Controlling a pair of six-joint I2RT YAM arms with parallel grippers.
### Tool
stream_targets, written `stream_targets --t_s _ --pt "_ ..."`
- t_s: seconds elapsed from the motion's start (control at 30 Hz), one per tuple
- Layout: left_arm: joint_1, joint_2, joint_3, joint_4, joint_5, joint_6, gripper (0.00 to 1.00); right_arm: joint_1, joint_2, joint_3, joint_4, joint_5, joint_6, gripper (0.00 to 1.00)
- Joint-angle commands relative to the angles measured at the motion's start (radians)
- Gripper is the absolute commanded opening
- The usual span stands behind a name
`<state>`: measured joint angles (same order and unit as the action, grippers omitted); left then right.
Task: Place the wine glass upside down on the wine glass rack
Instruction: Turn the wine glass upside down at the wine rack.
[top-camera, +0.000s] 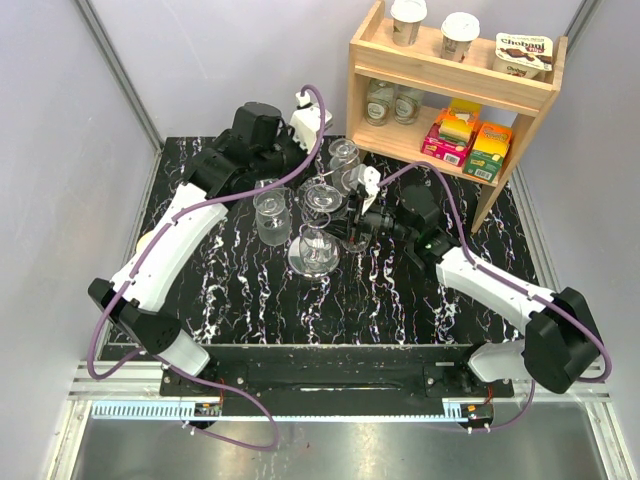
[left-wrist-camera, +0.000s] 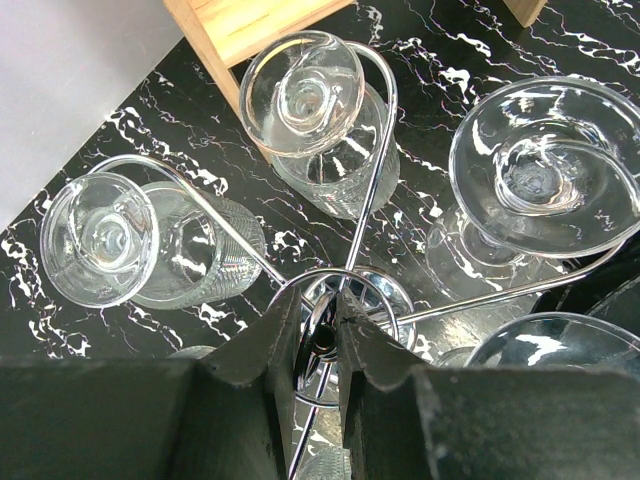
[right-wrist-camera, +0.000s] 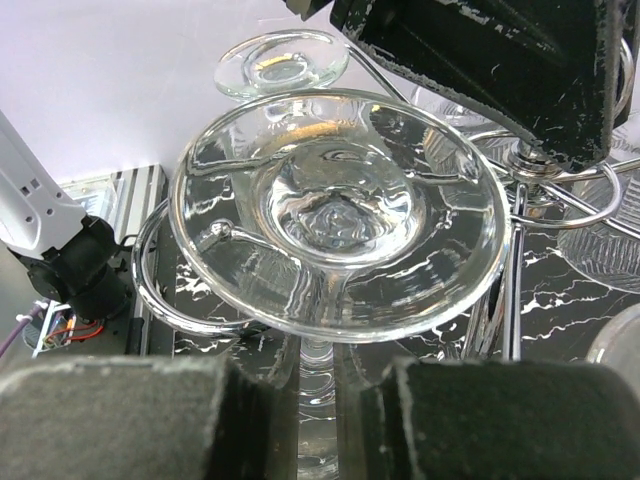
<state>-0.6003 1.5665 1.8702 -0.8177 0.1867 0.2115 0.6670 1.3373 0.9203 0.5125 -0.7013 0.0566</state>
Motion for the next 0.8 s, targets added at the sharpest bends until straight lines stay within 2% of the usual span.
stream_targets --t_s 0.0,0.5,0.77 --pt "-0.015 0.056 0.021 0.095 -0.012 0.02 0.0 0.08 -0.017 0.008 0.158 -0.208 0.091 0.0" --pt "-0.019 0.09 0.037 0.095 -0.012 0.017 0.0 0.095 0.026 0.032 0.261 -0.199 0.239 0.0" --pt "-0.023 0.089 0.029 0.094 -0.016 0.023 0.0 0.1 0.014 0.037 0.261 -0.245 0.252 0.0"
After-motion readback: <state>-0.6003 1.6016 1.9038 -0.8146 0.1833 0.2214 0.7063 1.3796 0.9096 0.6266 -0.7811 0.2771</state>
